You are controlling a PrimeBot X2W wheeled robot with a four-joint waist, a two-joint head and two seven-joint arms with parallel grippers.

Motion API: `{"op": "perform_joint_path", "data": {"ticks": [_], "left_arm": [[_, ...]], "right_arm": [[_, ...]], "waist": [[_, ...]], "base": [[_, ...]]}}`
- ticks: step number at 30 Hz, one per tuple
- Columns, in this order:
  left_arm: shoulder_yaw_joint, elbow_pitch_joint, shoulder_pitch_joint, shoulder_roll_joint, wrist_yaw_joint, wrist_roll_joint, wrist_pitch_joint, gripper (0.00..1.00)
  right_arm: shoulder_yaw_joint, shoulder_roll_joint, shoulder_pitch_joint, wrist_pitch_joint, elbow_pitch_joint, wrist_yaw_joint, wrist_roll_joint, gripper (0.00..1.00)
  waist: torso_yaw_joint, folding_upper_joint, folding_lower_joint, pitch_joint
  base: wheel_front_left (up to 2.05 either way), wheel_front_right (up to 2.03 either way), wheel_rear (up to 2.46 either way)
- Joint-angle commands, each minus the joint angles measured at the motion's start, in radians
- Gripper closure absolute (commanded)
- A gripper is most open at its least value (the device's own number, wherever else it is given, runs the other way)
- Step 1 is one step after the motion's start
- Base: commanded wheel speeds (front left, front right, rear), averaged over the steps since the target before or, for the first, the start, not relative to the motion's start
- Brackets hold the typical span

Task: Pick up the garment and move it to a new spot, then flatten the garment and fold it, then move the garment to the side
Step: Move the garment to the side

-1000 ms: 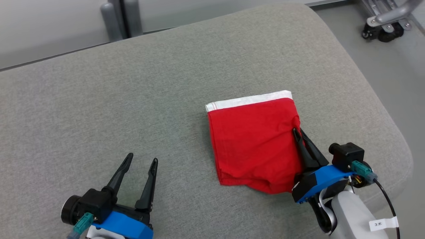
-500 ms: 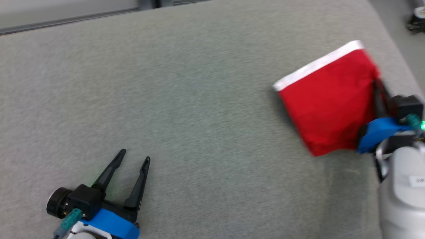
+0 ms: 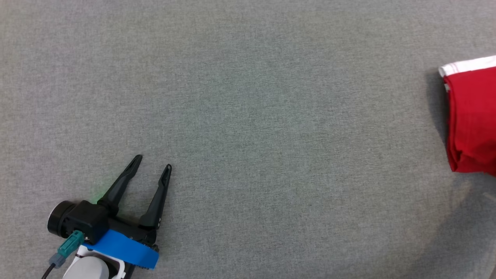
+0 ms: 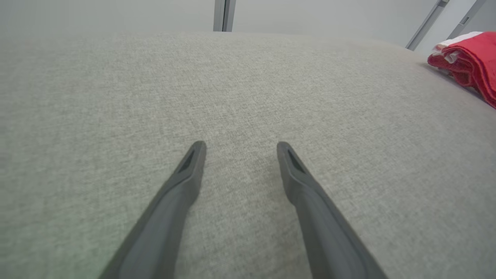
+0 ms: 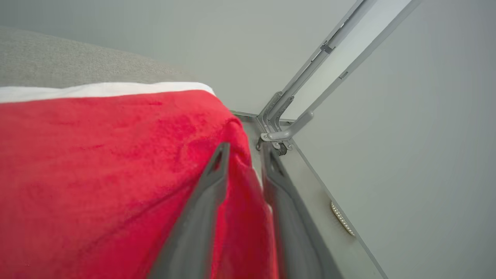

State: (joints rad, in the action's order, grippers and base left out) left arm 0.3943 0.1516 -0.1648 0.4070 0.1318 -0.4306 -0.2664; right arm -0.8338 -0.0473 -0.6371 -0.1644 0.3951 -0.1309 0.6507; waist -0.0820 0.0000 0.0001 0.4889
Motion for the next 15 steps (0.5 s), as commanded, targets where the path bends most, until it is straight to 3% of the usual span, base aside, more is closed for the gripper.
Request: {"op": "perform_joint_path", "data": {"ticks": [1, 7, 10, 15], "left_arm": [[-0.009, 0.020, 0.006, 0.007, -0.002, -0.004, 0.004, 0.00], [-0.016, 0.022, 0.007, -0.017, -0.002, 0.009, 0.003, 0.00], [-0.022, 0.028, 0.009, -0.034, -0.002, 0.014, 0.003, 0.00], [-0.052, 0.061, 0.018, -0.078, -0.002, 0.024, 0.002, 0.00]], "right_arm": [[-0.008, -0.006, -0.022, -0.017, -0.010, 0.000, 0.007, 0.00], [0.026, -0.005, -0.095, -0.094, 0.059, 0.000, -0.025, 0.00], [0.157, -0.006, -0.127, -0.101, 0.081, 0.000, -0.115, 0.00], [0.430, -0.005, -0.036, -0.101, 0.058, 0.000, -0.324, 0.00]], "waist": [[0.003, 0.0000, -0.0001, 0.002], [-0.005, 0.0000, -0.0001, -0.031], [-0.002, 0.0000, -0.0001, -0.064], [0.017, 0.0000, -0.0001, -0.137]], "base": [[0.00, 0.00, 0.00], [0.00, 0.00, 0.00], [0.00, 0.00, 0.00], [0.00, 0.00, 0.00]]}}
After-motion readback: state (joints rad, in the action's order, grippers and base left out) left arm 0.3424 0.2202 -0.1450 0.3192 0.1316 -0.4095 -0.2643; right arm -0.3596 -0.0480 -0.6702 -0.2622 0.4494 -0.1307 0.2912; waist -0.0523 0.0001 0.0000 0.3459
